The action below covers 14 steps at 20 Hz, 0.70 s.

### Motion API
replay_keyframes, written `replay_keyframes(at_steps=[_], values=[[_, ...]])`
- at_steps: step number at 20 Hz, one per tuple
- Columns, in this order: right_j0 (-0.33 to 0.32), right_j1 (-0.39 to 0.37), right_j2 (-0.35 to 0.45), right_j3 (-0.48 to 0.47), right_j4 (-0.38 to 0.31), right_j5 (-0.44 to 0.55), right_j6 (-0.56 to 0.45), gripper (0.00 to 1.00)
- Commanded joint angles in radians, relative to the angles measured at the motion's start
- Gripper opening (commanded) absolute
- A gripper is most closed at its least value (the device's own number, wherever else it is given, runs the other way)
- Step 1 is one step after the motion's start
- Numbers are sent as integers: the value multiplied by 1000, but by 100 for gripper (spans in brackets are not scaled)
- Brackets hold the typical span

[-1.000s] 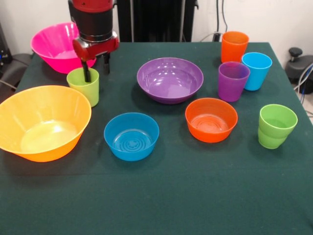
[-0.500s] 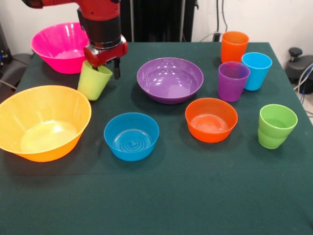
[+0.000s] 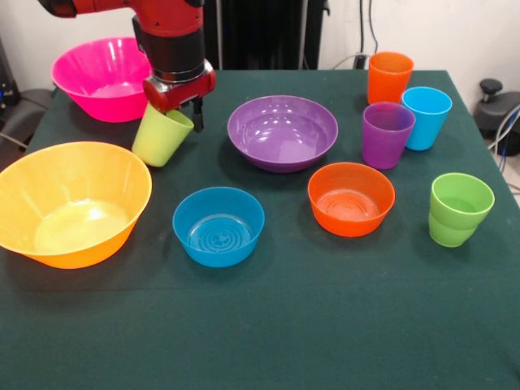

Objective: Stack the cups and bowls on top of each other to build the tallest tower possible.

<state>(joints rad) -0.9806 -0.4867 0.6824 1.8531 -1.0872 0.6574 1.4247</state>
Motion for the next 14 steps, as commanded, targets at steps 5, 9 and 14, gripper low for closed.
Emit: replay_keyframes(at_steps=[5, 9, 14], values=[[52, 8, -11, -54, -61, 20, -223, 100], [52, 7, -11, -54, -58, 26, -230, 0], [49, 9, -7, -55, -48, 32, -239, 0]])
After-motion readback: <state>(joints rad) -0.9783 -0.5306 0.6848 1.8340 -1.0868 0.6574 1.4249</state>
